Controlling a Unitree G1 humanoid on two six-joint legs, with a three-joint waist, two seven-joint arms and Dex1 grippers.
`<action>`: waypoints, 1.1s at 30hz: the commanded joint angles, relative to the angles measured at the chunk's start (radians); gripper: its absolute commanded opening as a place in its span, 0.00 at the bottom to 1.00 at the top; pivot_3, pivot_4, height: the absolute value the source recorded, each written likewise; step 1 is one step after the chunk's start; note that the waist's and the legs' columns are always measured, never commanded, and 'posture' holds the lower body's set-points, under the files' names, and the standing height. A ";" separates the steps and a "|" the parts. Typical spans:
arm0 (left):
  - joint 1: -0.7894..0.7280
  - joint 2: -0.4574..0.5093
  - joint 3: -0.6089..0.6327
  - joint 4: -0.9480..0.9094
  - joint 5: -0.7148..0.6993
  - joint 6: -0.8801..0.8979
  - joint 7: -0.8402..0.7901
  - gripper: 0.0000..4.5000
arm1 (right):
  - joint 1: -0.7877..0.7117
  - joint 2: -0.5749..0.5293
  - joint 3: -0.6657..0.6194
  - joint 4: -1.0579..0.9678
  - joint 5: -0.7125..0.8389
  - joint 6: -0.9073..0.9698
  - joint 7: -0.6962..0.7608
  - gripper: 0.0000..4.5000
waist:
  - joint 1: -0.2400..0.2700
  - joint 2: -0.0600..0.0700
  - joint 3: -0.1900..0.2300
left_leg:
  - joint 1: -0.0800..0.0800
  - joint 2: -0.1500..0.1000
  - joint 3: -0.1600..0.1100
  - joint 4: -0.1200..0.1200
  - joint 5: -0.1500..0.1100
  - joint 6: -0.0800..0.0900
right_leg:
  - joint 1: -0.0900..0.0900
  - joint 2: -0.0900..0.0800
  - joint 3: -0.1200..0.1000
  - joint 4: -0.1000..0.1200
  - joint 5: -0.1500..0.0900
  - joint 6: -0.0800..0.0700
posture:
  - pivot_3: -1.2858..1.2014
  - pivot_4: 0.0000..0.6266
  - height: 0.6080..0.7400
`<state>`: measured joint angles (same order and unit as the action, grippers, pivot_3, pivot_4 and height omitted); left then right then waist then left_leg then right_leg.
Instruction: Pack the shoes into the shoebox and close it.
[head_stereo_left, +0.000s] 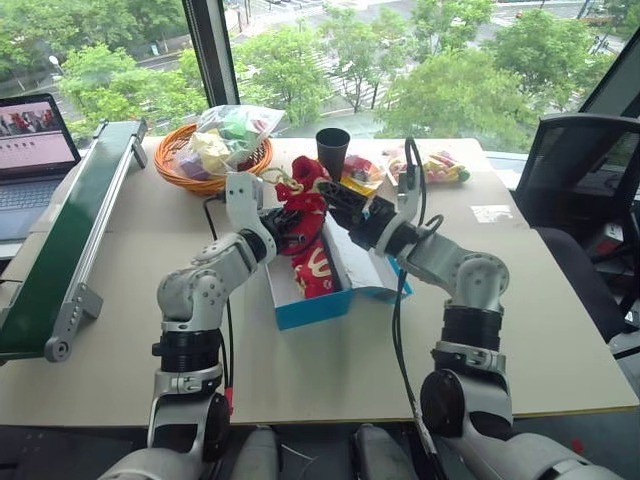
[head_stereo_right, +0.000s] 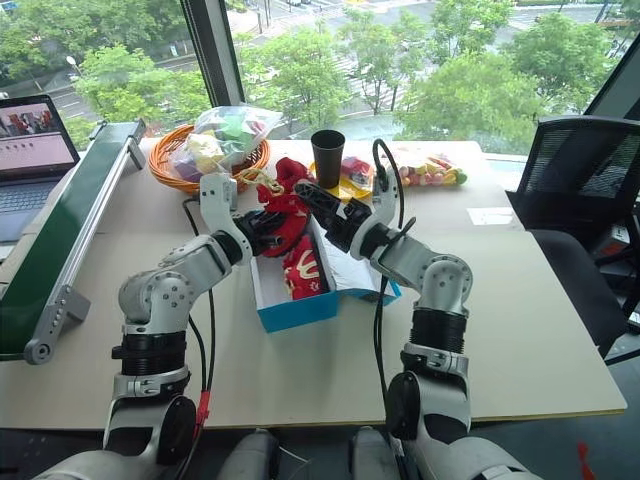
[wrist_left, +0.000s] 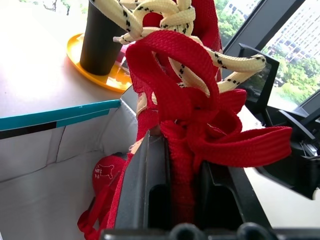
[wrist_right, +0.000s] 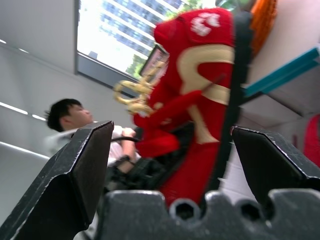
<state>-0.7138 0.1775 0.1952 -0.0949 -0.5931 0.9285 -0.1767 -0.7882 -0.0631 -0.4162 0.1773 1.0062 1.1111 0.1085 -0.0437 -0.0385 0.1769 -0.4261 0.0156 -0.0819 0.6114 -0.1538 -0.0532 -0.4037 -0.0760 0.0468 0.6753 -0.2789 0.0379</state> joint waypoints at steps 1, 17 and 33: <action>-0.060 0.020 0.030 -0.058 -0.030 0.004 0.003 0.04 | 0.002 -0.034 0.011 -0.011 -0.008 -0.017 0.027 1.00 | 0.000 0.000 0.000 | 0.000 0.000 0.000 0.000 0.000 0.000 | 0.000 0.000 0.000 0.000 0.000 0.000 | 0.52 0.24 1.00; 0.017 -0.055 0.029 -0.160 -0.083 0.082 0.069 0.04 | -0.062 0.004 0.112 -0.003 -0.068 -0.071 0.067 1.00 | -0.001 0.001 0.000 | 0.000 0.000 0.000 -0.001 0.000 0.000 | 0.001 0.000 0.001 -0.003 0.000 0.000 | 0.52 0.24 1.00; 0.056 0.044 0.075 -0.197 -0.133 0.134 0.046 0.62 | -0.146 -0.022 0.132 0.019 -0.174 -0.167 0.068 0.09 | -0.001 0.001 0.001 | -0.001 0.000 0.000 -0.001 0.000 0.000 | 0.000 0.000 0.001 -0.003 0.000 0.000 | 0.52 0.24 1.00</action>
<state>-0.6524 0.1831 0.2681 -0.2505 -0.7149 1.0561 -0.0990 -0.8831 -0.0723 -0.2792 0.2364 0.8294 0.9836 0.1663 -0.0447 -0.0375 0.1775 -0.4268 0.0156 -0.0814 0.6100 -0.1539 -0.0530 -0.4039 -0.0759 0.0475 0.6720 -0.2789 0.0379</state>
